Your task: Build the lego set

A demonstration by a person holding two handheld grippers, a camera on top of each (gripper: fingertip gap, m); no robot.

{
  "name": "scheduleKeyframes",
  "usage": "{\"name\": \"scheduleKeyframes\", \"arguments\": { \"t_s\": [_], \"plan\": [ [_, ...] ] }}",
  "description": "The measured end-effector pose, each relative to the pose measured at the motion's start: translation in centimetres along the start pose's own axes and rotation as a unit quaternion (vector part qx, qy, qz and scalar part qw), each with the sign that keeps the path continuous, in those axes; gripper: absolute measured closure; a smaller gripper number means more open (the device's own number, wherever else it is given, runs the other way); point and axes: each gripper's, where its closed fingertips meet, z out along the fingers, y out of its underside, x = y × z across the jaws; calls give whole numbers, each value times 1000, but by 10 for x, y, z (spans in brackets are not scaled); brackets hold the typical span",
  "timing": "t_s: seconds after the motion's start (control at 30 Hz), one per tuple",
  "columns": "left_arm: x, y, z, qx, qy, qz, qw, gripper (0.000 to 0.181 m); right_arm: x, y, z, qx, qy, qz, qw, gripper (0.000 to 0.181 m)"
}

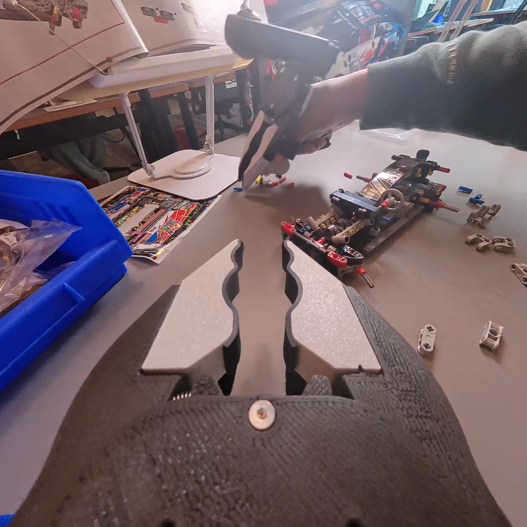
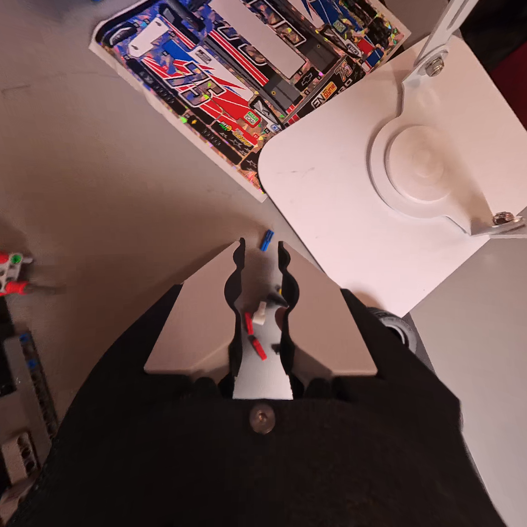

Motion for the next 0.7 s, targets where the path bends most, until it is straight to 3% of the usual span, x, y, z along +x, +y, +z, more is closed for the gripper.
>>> {"name": "scheduleKeyframes", "arguments": {
  "t_s": [0.03, 0.33, 0.4, 0.47, 0.57, 0.7],
  "plan": [
    [1, 0, 0, 1, 3, -1, 1000, 156, 4, -1, 3, -6, 5, 4, 1000, 162],
    [1, -1, -1, 2, 12, -9, 1000, 156, 3, 4, 5, -40, -2, -26, 999, 178],
    [1, 0, -1, 2, 10, -6, 1000, 156, -6, 0, -15, -7, -20, -33, 999, 178],
    [2, -1, -2, 2, 9, -1, 1000, 156, -21, -1, -53, 39, -41, -43, 997, 178],
    [4, -3, -3, 5, 11, 3, 1000, 156, -57, 35, -118, 53, -79, -75, 993, 178],
    [10, -3, -1, 3, 23, 7, 1000, 157, -102, 126, -170, -13, -100, -71, 992, 178]
  ]
}}
